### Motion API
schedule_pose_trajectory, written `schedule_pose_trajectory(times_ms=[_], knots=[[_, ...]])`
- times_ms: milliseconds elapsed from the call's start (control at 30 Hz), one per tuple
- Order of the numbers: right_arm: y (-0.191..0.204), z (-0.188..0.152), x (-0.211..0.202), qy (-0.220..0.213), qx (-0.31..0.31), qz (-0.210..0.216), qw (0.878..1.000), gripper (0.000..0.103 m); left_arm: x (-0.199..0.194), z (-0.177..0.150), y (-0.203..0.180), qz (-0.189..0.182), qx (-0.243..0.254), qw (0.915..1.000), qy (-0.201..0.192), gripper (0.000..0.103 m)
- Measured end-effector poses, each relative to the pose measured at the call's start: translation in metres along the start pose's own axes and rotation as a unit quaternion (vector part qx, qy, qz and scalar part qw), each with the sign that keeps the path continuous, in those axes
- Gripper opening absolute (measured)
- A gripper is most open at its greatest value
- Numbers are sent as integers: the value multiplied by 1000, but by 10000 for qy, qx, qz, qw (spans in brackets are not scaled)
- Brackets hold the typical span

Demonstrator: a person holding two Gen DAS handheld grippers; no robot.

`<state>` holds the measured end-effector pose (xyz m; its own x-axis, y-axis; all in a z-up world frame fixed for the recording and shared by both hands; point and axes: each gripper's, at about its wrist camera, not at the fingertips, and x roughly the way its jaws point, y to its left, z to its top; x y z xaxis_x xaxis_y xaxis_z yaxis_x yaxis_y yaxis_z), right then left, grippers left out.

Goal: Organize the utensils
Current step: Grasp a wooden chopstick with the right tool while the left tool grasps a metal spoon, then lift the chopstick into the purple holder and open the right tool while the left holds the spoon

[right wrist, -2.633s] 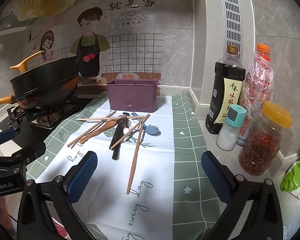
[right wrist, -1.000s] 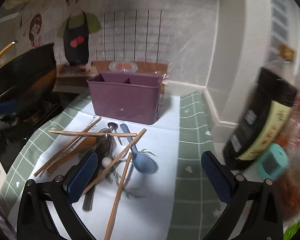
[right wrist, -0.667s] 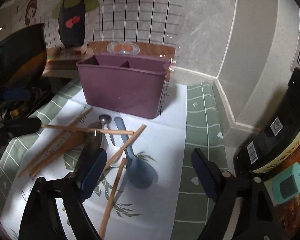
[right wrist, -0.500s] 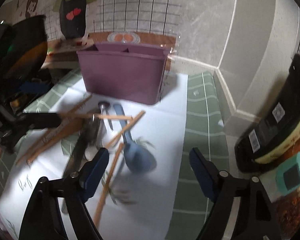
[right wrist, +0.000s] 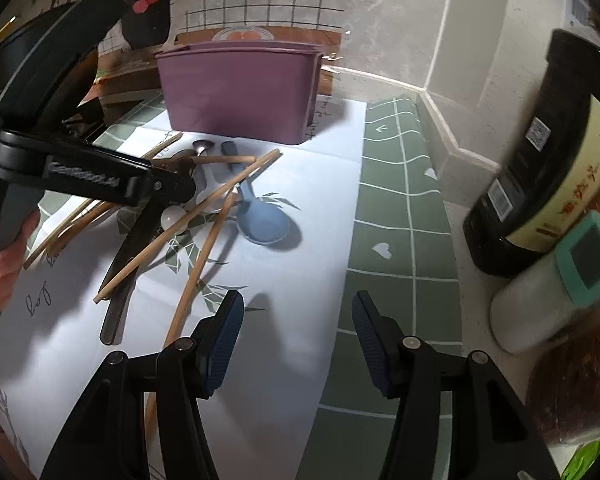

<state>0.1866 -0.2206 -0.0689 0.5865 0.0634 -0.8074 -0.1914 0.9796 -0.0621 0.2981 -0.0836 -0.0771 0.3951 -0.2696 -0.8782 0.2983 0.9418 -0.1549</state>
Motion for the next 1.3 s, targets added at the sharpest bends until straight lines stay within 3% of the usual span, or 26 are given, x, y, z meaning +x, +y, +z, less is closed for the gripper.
schedule_pose_trajectory(times_ms=[100, 167, 267, 533, 667, 767, 967, 1200, 1300], knots=[[-4, 1, -2, -56, 125, -23, 9999, 53, 8, -2, -3, 261, -24, 9997, 11, 57], [-5, 2, -3, -55, 181, -10, 9998, 53, 9, -1, -3, 245, -97, 9996, -36, 56], [-6, 2, -4, -44, 242, 110, 9996, 50, 14, -1, -1, 204, -242, 9995, -35, 35], [4, 10, -6, -107, 187, 414, 9989, 42, -22, -25, 28, -60, -525, 9971, -543, 34], [13, 18, 3, 31, 205, 903, 9957, 20, -58, -47, 50, 58, -518, 9937, -995, 34], [21, 28, 14, 133, 243, 1081, 9938, 13, -81, -61, 62, 213, -522, 9894, -1339, 34], [33, 45, 31, 371, 418, 1456, 9878, 9, -112, -77, 81, 332, -714, 9803, -1811, 34], [39, 52, 48, 488, 448, 1025, 9925, 9, -127, -88, 90, 251, -886, 9773, -1910, 34], [38, 51, 55, 681, 482, 1105, 9904, 9, -129, -91, 92, 231, -864, 9774, -1913, 34]])
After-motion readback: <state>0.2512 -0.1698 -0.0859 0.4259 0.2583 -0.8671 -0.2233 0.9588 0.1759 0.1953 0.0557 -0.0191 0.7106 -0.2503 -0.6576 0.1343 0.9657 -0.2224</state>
